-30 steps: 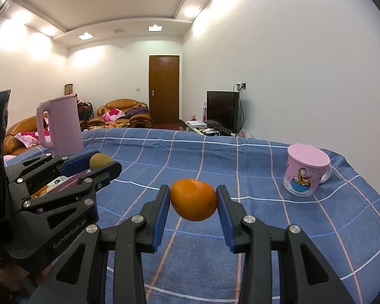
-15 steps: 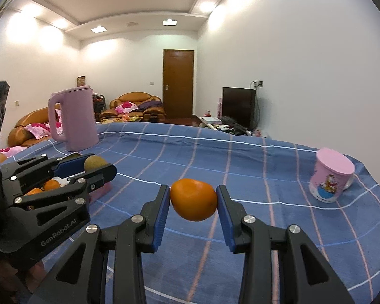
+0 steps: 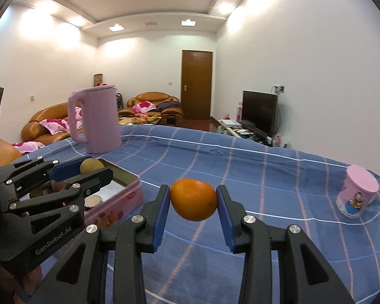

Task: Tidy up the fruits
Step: 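Carry the orange and brown fruit over the tin tray with both tools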

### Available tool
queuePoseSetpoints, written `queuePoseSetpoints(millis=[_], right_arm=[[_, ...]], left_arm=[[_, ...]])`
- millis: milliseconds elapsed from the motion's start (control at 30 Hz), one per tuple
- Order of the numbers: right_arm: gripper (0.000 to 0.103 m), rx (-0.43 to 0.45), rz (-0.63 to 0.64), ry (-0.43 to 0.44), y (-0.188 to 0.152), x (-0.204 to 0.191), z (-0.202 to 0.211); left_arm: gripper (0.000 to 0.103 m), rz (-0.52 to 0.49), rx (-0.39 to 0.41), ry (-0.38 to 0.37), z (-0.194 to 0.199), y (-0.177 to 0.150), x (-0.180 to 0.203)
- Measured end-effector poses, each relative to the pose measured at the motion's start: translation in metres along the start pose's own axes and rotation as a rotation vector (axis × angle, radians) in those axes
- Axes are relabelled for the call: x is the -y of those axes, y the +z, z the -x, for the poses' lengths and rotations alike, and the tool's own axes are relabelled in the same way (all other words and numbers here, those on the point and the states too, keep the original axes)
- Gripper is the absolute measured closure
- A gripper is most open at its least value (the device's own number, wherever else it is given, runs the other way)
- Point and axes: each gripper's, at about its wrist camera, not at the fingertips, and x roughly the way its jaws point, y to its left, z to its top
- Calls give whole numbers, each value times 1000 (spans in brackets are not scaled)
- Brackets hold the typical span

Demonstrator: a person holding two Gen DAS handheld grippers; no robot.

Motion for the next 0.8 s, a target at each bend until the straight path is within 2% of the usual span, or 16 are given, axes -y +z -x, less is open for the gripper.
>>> queuePoseSetpoints(millis=[333, 800], right_arm=[[63, -12, 32, 124, 15, -46, -23], [63, -47, 77, 193, 21, -92, -45]], left_arm=[[72, 73, -51, 85, -1, -11, -49], [72, 108, -83, 136, 6, -23, -83]])
